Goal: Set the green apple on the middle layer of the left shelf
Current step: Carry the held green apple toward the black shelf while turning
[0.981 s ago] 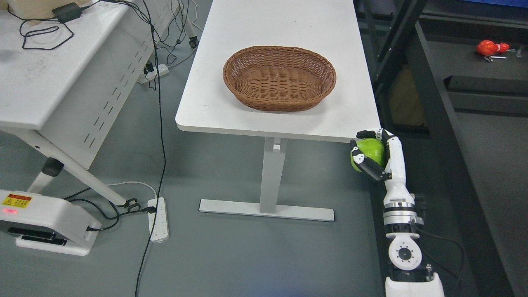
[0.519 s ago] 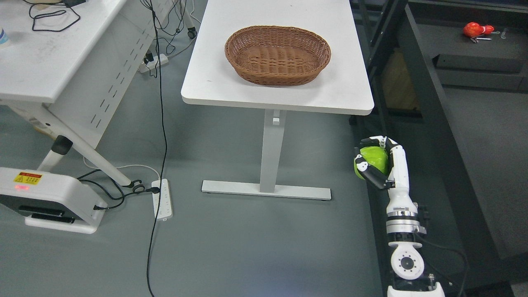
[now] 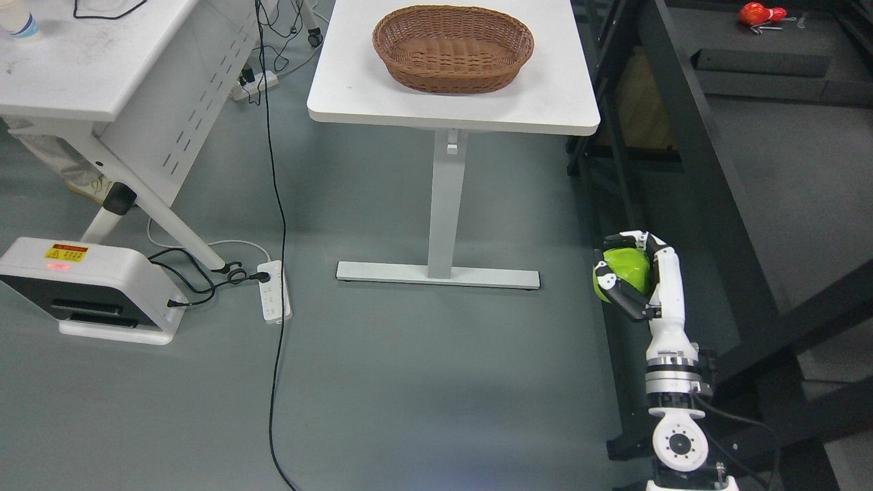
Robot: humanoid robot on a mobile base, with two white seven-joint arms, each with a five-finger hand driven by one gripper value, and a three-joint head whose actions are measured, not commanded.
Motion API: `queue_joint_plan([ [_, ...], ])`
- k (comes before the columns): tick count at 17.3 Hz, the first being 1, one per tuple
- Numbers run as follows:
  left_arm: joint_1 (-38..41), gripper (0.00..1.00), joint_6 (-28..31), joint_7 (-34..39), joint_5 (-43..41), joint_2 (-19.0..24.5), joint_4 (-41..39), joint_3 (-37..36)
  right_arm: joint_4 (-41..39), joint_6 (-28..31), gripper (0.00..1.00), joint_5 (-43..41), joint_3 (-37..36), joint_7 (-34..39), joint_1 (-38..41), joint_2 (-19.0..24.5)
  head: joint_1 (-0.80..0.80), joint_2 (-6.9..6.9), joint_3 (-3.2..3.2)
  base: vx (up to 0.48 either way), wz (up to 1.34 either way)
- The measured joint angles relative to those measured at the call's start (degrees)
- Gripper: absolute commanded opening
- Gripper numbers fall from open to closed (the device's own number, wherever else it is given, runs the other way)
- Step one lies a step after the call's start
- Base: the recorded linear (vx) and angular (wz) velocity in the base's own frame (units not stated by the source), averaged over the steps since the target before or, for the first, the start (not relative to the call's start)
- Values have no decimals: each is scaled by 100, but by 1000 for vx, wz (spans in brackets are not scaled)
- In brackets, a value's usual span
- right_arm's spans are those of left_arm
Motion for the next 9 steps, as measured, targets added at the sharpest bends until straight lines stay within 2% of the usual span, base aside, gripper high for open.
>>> queue_joint_plan([
  [5, 0, 100, 2, 0, 0, 0, 0, 0, -36, -23, 0, -1, -26, 32, -21, 0, 0, 0, 0, -244, -263],
  [9, 0, 100, 2, 0, 0, 0, 0, 0, -74, 43, 0, 4, -53, 78, -51, 1, 0, 0, 0, -187, -537],
])
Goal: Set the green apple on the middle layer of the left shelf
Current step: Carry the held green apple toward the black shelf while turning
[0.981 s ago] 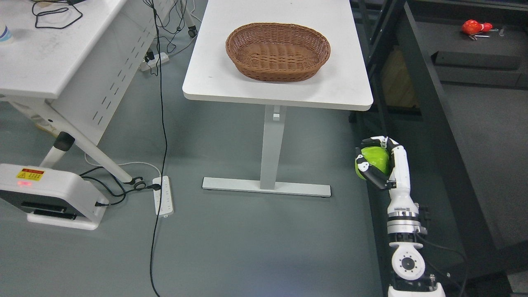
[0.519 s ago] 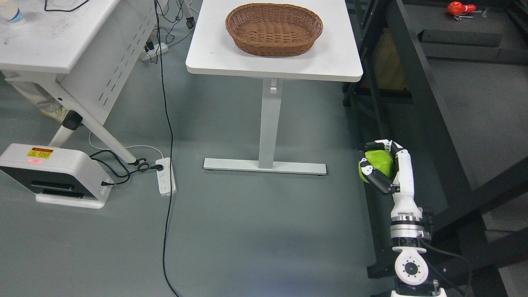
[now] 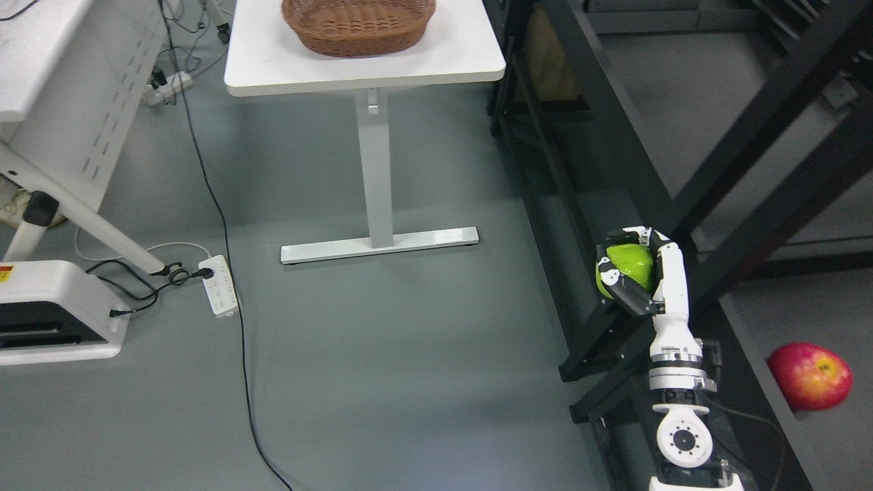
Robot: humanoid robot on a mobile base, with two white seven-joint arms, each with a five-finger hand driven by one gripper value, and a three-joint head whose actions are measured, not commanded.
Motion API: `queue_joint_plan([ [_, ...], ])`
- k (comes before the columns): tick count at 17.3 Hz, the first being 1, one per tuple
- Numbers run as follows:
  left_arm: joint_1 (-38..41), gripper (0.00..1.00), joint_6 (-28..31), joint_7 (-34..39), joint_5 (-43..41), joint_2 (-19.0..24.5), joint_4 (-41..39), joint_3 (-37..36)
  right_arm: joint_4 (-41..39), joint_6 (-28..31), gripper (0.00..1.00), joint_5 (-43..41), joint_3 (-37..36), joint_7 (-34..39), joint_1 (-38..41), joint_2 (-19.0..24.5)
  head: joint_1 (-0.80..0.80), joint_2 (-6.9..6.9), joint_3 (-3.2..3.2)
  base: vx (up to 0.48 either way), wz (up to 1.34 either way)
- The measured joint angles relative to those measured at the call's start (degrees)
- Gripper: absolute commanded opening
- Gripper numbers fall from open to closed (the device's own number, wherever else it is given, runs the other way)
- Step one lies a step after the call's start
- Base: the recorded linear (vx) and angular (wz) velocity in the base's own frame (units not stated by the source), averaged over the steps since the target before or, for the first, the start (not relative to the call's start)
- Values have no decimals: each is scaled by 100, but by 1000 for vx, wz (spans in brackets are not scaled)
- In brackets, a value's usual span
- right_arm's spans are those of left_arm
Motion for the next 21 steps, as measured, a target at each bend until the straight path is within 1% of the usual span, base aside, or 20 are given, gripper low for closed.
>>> queue_joint_plan([
  [12, -1, 100, 1, 0, 0, 0, 0, 0, -57, -25, 0, -3, 7, 1, 100, 0, 0, 0, 0, -63, -861],
  [18, 0, 100, 2, 0, 0, 0, 0, 0, -69, -33, 0, -1, 57, 1, 198, 0, 0, 0, 0, 66, -783],
  [21, -1, 100, 8, 0, 0, 0, 0, 0, -72, -40, 0, 1, 75, 1, 220, 1, 0, 0, 0, 175, -591],
])
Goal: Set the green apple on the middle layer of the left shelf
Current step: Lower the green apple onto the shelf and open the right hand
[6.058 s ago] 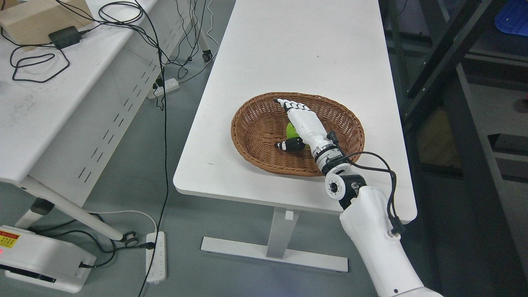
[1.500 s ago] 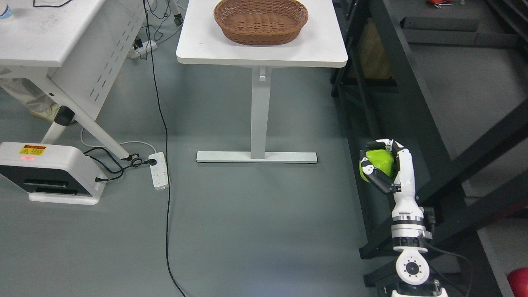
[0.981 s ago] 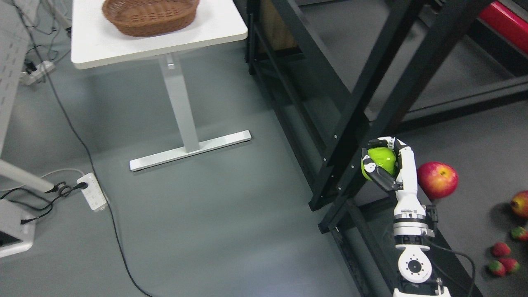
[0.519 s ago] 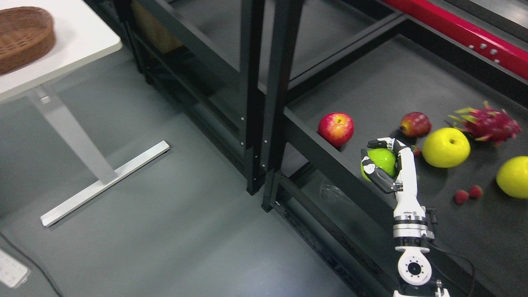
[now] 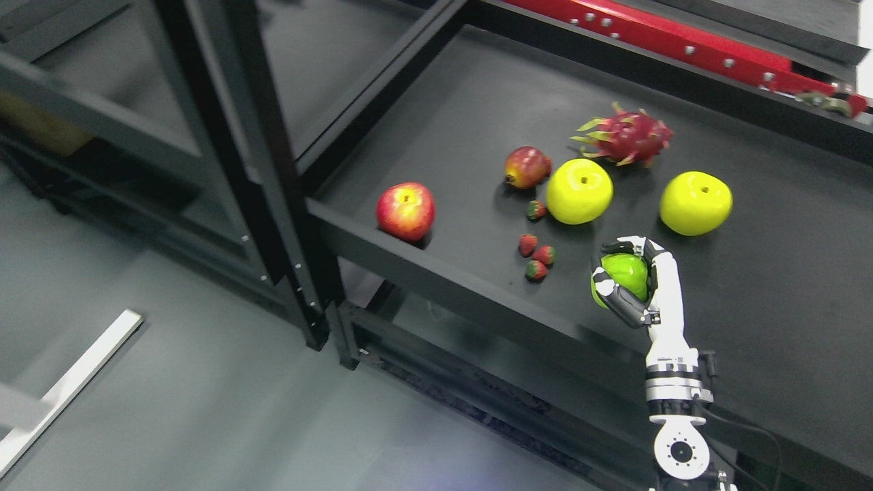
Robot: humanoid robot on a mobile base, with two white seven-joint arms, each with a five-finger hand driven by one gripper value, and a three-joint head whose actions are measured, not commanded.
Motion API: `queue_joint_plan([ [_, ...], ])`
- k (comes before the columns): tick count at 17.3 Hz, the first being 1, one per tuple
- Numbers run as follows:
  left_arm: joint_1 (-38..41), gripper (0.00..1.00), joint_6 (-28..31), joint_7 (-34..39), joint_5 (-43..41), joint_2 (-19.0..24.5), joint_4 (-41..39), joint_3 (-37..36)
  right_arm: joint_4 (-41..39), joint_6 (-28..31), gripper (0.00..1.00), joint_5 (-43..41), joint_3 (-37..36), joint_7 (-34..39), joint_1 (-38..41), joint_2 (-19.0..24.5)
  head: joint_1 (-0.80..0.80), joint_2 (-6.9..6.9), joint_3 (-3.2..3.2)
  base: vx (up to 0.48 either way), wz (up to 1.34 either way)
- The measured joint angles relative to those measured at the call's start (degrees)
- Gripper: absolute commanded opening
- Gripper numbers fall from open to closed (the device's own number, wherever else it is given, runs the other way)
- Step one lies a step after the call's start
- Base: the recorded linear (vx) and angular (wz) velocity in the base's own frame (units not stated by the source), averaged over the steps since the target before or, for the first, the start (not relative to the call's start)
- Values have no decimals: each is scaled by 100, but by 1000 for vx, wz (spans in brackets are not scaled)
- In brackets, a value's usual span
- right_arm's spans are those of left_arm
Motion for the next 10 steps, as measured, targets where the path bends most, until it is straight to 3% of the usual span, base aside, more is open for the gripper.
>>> queue_joint_plan([
  [10, 0, 100, 5, 0, 0, 0, 0, 0, -31, 61, 0, 13, -13, -43, 134, 0, 0, 0, 0, 213, -333],
])
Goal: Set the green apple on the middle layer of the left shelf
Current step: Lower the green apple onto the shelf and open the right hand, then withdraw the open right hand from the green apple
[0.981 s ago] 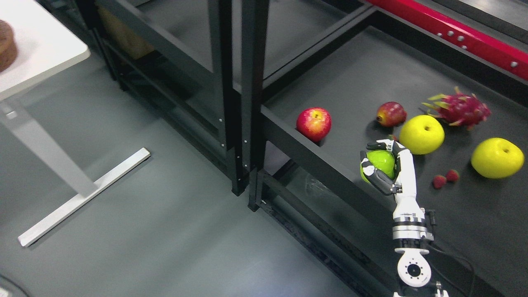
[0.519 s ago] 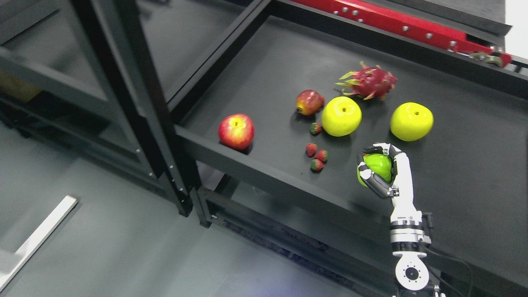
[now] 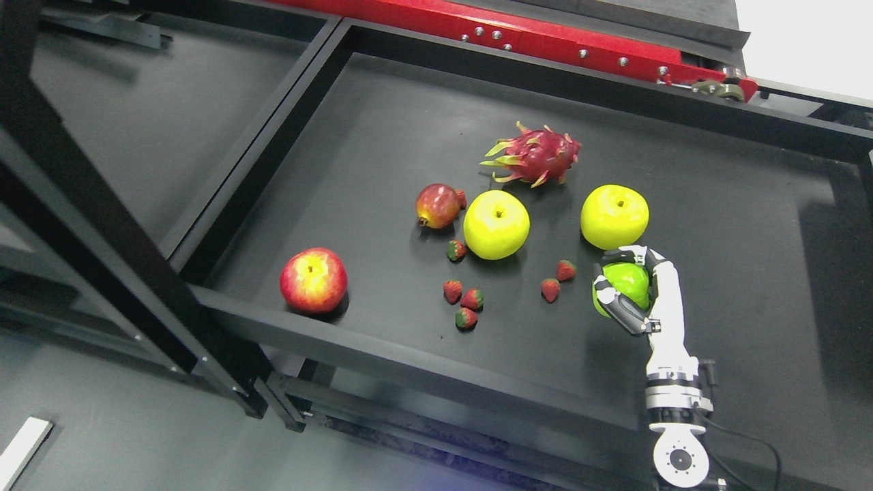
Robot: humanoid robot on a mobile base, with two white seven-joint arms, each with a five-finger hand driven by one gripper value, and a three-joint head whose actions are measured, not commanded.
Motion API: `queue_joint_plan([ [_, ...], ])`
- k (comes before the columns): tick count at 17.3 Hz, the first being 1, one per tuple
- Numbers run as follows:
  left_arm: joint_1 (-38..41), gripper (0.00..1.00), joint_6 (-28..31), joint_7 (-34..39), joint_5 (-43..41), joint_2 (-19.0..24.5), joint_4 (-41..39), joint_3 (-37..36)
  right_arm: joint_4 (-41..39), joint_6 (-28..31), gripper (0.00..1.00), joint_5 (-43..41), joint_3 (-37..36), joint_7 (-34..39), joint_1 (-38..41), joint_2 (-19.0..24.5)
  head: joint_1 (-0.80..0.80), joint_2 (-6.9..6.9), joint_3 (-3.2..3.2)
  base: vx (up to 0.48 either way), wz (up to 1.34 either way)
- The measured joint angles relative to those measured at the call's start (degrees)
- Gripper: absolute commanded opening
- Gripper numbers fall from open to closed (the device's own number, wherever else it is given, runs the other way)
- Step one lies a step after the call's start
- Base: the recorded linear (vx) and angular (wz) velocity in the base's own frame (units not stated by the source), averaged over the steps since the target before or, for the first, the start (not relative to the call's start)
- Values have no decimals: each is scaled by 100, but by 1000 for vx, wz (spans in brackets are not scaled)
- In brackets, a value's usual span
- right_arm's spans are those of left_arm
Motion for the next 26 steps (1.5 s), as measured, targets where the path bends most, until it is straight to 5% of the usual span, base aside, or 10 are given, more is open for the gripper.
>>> queue_joint_plan([
  [9, 0, 100, -8, 0, 0, 0, 0, 0, 4, 129, 1, 34, -237, -7, -333, 0, 0, -1, 0, 94, -102],
  [10, 0, 100, -8, 0, 0, 0, 0, 0, 11, 143, 29, 39, -257, -10, -390, 0, 0, -1, 0, 40, -48],
  [11, 0, 100, -9, 0, 0, 0, 0, 0, 18, 166, 84, 35, -288, -16, -456, 0, 0, -1, 0, 52, -70],
  [12, 0, 100, -9, 0, 0, 0, 0, 0, 26, 193, 100, 2, -324, -28, -491, 0, 0, -1, 0, 52, -70],
  [26, 0, 100, -9, 0, 0, 0, 0, 0, 243, 87, 100, -1141, -171, -150, -470, 0, 0, -2, 0, 20, -13],
])
